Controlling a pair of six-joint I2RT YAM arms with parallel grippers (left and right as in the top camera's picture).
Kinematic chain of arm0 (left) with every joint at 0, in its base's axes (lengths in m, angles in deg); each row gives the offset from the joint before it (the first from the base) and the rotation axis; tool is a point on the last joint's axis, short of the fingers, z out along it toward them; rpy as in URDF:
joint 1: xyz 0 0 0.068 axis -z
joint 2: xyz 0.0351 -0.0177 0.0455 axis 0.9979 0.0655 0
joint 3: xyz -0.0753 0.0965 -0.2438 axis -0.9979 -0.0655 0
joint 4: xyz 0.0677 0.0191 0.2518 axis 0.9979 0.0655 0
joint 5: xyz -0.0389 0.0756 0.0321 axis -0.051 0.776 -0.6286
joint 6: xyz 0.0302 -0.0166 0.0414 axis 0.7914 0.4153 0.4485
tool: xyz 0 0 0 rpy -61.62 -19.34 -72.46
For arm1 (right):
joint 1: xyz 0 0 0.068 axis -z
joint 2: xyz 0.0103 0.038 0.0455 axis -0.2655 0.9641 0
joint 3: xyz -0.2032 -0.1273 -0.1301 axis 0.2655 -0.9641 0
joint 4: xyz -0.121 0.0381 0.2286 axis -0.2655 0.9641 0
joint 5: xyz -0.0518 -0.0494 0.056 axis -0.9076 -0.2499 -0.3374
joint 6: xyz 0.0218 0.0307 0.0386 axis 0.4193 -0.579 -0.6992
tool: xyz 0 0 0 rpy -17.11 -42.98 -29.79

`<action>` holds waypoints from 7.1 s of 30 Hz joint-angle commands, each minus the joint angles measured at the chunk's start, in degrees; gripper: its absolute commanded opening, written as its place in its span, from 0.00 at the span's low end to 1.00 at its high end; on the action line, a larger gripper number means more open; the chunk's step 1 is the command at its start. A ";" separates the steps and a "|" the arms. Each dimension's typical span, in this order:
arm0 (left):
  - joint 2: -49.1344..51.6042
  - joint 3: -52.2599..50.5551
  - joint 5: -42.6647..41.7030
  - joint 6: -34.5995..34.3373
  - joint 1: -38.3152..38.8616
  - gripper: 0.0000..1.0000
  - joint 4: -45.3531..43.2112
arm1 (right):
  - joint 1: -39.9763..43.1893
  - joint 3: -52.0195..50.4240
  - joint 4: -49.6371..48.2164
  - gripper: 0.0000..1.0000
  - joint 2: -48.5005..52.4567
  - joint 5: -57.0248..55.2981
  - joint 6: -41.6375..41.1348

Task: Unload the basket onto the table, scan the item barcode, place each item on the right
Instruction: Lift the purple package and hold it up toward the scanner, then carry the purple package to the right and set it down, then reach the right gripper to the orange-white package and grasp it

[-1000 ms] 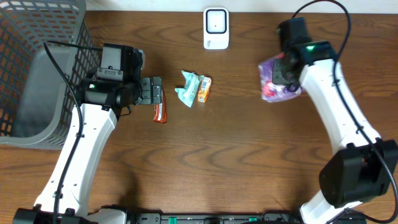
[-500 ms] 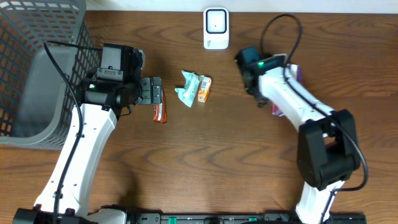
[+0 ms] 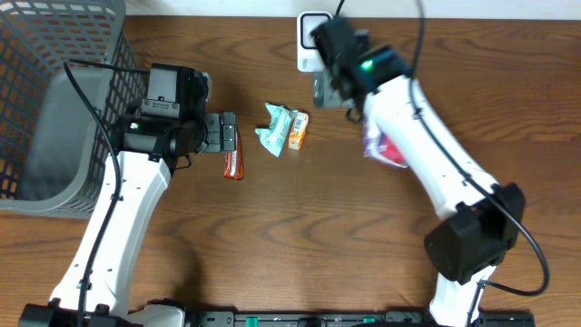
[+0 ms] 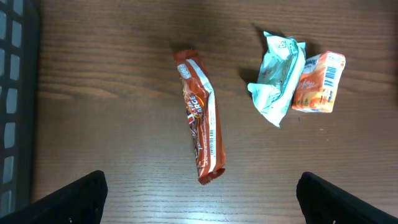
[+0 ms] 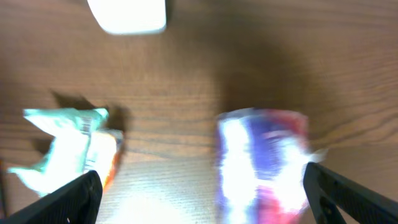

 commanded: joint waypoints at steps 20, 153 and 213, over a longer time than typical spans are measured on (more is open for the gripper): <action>0.22 0.09 0.52 -0.28 -0.02 0.98 -0.02 | 29.64 -18.82 -3.89 0.99 0.28 48.43 23.78; 0.22 0.09 0.52 -0.28 -0.02 0.98 0.00 | 8.55 -36.65 -47.95 0.68 -1.11 50.07 -5.60; 0.22 0.09 0.52 -0.28 -0.02 0.98 0.00 | -12.55 -34.91 -42.53 0.54 8.07 -9.62 -12.46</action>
